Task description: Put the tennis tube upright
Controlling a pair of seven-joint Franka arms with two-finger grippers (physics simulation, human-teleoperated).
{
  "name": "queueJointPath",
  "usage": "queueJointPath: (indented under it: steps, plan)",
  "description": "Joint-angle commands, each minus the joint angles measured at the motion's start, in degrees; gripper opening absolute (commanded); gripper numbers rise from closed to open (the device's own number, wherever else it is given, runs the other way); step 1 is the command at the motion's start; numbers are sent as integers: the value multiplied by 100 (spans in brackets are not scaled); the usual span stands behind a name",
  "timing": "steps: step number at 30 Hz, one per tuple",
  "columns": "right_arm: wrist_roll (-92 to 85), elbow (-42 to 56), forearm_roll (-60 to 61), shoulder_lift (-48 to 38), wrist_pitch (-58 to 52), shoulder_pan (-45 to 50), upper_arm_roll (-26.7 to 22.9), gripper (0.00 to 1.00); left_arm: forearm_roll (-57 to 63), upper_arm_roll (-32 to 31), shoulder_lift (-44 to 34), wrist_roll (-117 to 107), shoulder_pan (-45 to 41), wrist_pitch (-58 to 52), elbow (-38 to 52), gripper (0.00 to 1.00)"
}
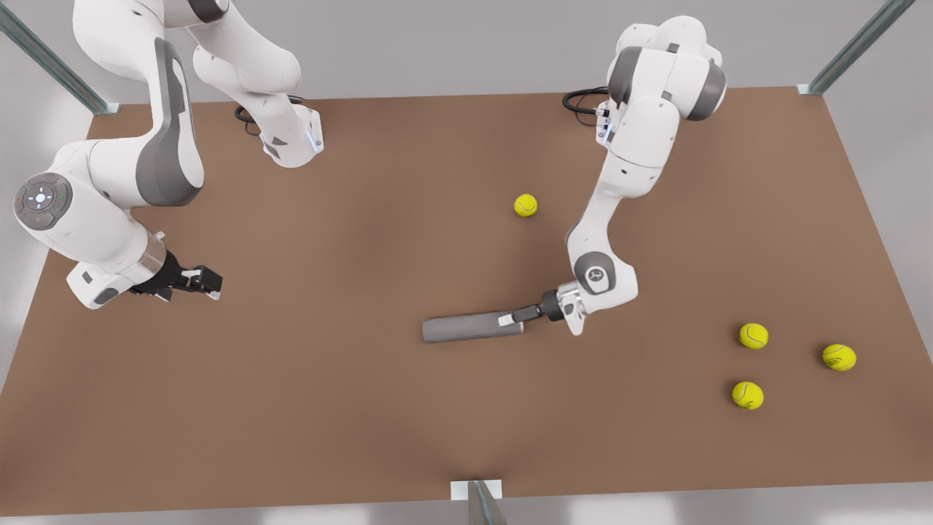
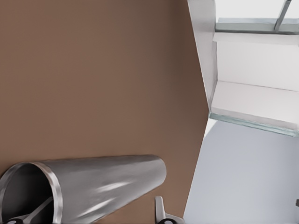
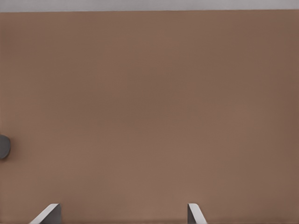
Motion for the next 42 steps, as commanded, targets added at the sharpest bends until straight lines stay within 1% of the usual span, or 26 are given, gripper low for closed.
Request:
queueJointPath:
  steps: [1,17,19,22,24,25,26,29,32,36,40,42]
  plan:
    - [291,-5,7,-8,-6,-6,3,100,-186,0,-10,646,-11,18,12,100]
    - [291,-5,7,-8,-24,-6,3,100,-1048,-114,-106,523,95,-377,73,99]
    - [282,-5,7,-8,-32,-6,-6,100,-1048,-106,-168,400,95,-368,73,61]
    - [282,-5,7,0,-41,-6,-6,100,-1039,-88,-159,417,95,-351,73,43]
    - [282,-5,7,-8,-41,-6,-6,100,-1039,-106,-142,417,68,-307,73,33]
    - [291,-5,7,-8,-41,-6,-6,100,-1039,-106,-133,417,51,-298,73,30]
    - [282,-5,7,-8,-41,-6,-6,100,-1039,-106,-115,417,51,-298,73,22]
    - [291,-5,7,-8,-41,-6,-6,100,-1030,-97,-150,321,42,-280,64,21]
    - [291,-5,7,-8,-41,-6,-6,100,-837,-70,-554,-303,60,-298,-85,21]
    - [282,-5,15,0,-50,-6,-6,100,481,17,-1205,-1612,95,-157,-252,21]
    - [282,-5,15,-8,-50,-6,-6,100,2660,544,-1645,-2676,95,-166,-261,21]
    - [282,-5,7,-8,-59,-6,-6,100,3355,703,-1864,-3054,95,-193,-270,21]
